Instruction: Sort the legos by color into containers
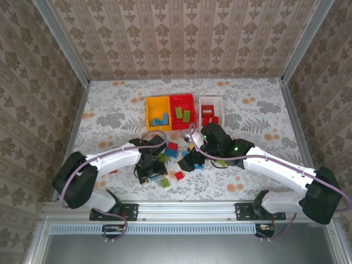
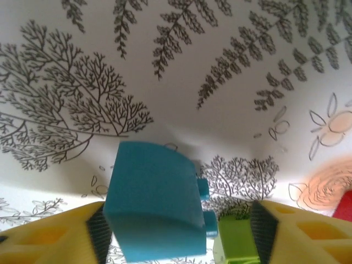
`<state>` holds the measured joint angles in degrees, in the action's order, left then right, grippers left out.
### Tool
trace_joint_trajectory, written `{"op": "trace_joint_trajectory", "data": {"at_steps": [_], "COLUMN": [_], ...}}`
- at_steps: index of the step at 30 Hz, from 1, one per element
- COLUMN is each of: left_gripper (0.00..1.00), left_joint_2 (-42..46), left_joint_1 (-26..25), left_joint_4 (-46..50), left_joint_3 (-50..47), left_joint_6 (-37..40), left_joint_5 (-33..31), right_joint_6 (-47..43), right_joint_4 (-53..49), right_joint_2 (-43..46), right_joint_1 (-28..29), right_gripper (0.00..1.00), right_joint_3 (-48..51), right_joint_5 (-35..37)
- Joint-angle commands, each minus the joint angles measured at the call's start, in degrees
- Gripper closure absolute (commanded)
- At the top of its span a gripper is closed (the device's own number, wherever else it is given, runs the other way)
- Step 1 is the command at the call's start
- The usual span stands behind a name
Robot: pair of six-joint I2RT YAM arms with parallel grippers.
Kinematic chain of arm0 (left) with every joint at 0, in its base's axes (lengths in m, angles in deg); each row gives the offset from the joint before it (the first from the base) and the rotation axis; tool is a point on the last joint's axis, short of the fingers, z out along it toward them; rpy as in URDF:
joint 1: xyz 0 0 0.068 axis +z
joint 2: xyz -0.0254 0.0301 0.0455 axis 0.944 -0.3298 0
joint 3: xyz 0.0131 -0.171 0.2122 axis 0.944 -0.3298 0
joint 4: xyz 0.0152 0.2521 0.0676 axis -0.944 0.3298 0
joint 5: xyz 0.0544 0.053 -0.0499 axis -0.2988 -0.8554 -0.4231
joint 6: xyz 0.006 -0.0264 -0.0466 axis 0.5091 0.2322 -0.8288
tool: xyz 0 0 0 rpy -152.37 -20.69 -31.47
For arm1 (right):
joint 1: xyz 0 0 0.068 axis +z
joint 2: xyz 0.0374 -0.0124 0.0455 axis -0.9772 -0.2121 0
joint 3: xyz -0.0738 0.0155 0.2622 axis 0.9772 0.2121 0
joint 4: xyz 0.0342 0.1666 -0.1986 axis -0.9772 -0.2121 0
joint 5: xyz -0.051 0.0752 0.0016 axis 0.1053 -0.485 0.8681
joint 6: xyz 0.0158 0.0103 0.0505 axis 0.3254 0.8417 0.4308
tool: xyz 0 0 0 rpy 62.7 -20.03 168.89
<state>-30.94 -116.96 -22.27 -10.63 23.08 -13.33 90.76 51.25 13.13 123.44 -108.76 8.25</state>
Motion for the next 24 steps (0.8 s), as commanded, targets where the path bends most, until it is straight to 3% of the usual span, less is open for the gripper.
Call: {"op": "trace_joint_trajectory", "data": {"at_steps": [1, 5, 9, 17, 21, 24], "left_gripper": [0.4, 0.59, 0.72, 0.74, 0.74, 0.74], "left_joint_2": [-1.0, -1.2, -1.1, 3.0, -0.2, -4.9], "left_joint_1": [-0.4, -0.3, -0.4, 2.0, 6.2, 9.9], "left_joint_4": [-0.2, -0.3, 1.0, 10.8, 11.1, 9.5], "left_joint_3": [0.7, 1.1, 2.0, 15.1, 24.3, 30.5], "left_joint_6": [-0.7, 0.1, 1.2, 7.2, 12.3, 16.3], "left_joint_5": [-1.8, -3.6, -4.9, -11.7, -12.4, -11.7], "right_joint_6": [-0.6, -0.1, 0.3, 1.9, 4.7, 6.9], "right_joint_4": [-1.0, -0.7, -0.3, 1.4, 8.7, 10.9], "right_joint_2": [1.1, 1.1, 1.0, 3.6, 5.5, 3.5], "right_joint_1": [0.3, 0.3, 0.3, -0.4, -1.2, -3.6], "right_gripper": [0.1, 0.1, 0.1, 0.11, 0.02, 0.0], "right_joint_3": [0.7, 0.7, 0.7, -0.7, 0.4, -2.1], "right_joint_5": [-2.0, -1.8, -1.6, 6.1, 14.6, 16.5]}}
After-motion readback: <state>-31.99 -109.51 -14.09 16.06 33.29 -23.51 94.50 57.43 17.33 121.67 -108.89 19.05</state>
